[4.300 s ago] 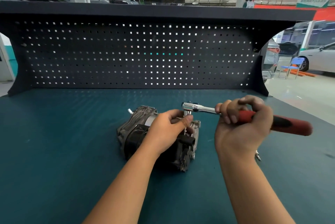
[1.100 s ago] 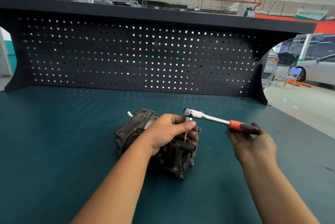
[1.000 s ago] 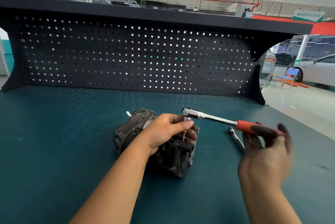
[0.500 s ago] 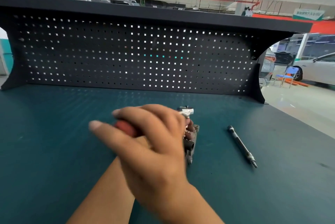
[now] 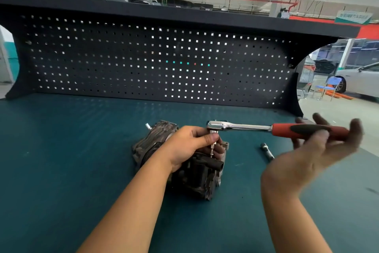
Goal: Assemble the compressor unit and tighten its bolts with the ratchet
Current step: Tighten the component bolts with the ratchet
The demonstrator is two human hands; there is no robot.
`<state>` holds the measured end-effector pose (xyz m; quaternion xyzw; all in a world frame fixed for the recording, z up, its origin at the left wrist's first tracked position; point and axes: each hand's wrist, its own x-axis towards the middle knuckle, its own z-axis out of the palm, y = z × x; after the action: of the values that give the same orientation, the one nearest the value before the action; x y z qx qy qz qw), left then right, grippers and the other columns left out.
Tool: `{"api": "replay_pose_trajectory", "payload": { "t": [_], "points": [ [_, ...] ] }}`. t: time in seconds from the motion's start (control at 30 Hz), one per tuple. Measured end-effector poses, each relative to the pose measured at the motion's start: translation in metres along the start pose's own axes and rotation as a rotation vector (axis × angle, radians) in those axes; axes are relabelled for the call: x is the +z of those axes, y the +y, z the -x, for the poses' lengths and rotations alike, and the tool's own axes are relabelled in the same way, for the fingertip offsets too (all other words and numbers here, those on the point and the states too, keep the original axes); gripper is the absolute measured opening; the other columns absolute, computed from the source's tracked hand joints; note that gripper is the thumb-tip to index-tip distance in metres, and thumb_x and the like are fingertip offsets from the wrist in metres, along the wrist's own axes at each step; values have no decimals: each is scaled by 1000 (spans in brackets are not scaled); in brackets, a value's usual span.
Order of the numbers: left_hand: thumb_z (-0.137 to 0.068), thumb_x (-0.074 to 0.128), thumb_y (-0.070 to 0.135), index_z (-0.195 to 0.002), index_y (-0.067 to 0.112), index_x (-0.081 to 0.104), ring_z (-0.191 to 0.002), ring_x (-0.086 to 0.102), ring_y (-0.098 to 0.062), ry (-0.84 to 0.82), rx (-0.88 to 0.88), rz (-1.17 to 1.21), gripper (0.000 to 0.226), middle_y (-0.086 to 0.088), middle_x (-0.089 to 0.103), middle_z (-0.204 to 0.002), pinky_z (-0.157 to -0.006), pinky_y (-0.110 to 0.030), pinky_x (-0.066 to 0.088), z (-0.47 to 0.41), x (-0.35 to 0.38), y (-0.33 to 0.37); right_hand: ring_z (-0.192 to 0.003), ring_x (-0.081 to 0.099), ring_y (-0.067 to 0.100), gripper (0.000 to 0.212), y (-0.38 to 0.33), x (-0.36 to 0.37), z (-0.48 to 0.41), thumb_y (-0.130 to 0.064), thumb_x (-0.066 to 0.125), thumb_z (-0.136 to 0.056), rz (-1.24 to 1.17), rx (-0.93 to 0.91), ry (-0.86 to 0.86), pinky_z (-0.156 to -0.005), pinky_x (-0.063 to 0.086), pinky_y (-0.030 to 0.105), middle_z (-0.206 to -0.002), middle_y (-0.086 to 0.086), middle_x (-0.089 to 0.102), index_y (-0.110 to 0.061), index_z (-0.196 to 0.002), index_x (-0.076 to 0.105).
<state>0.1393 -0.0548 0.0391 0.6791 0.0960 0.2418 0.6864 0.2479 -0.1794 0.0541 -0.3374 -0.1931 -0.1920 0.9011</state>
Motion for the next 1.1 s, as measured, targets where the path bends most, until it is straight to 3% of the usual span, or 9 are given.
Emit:
{"api": "replay_pose_trajectory", "payload": {
  "t": [0.07,0.2,0.3,0.4,0.5,0.63,0.73,0.83,1.1],
  "points": [
    [-77,62,21,-82,4,66,-66,69,-19,-1,3,19,18,-10,71,-74,-58,-27,56,0,0,0,-89,58,18,38,23,8,-23,-29,38,-93,29,367,46,-79,48,35,-110,6,59,-21,-131,35],
    [-73,63,21,-81,8,68,-67,69,-17,7,44,0,16,-8,72,-75,-64,-25,56,3,0,1,-81,60,28,17,59,39,-46,-28,41,-98,51,1075,-237,-73,48,38,-90,11,55,-13,-103,41],
    [-75,63,20,-82,8,68,-66,68,-17,-19,63,-13,14,-6,71,-74,-64,-25,55,3,0,-1,-100,62,41,22,68,60,-35,-16,38,-100,-17,1298,-425,-86,48,45,-96,26,56,-2,-116,38],
    [-76,62,21,-82,8,67,-66,68,-17,-36,55,-10,15,-6,71,-74,-64,-25,55,3,1,0,-61,70,35,16,67,75,-24,-8,34,-99,-10,1429,-593,-53,56,36,-66,18,57,-2,-87,42],
    [-79,61,20,-82,8,67,-65,68,-16,-35,64,-9,14,-5,71,-73,-64,-24,55,3,2,-1,-54,64,32,11,71,77,-18,-7,36,-99,-85,1510,-464,-39,53,34,-81,12,45,1,-96,42],
    [-92,53,8,-84,4,65,-64,68,-15,-27,50,-28,15,-5,71,-71,-61,-23,54,3,4,1,-82,61,27,25,62,57,-24,-15,31,-103,-274,1399,-90,-64,52,33,-89,18,50,6,-97,43],
    [-94,51,9,-86,5,65,-65,68,-15,-9,58,-84,17,-3,70,-71,-63,-23,54,6,5,4,-76,61,28,26,48,39,-19,-19,28,-103,-309,1214,80,-69,52,38,-94,16,53,0,-115,42],
    [-94,53,12,-89,7,67,-67,65,-13,22,85,-165,15,2,69,-69,-67,-22,52,7,7,3,-69,64,25,22,30,26,-7,-22,33,-104,-341,1014,257,-84,54,42,-89,13,55,-3,-113,37],
    [-87,64,18,-89,19,68,-77,64,-21,129,89,-182,5,-2,69,-77,-86,-42,52,2,4,-3,-85,70,22,16,-21,8,51,-15,42,-101,-310,246,153,-80,57,36,-90,-7,68,-21,-114,36]
  ]
}}
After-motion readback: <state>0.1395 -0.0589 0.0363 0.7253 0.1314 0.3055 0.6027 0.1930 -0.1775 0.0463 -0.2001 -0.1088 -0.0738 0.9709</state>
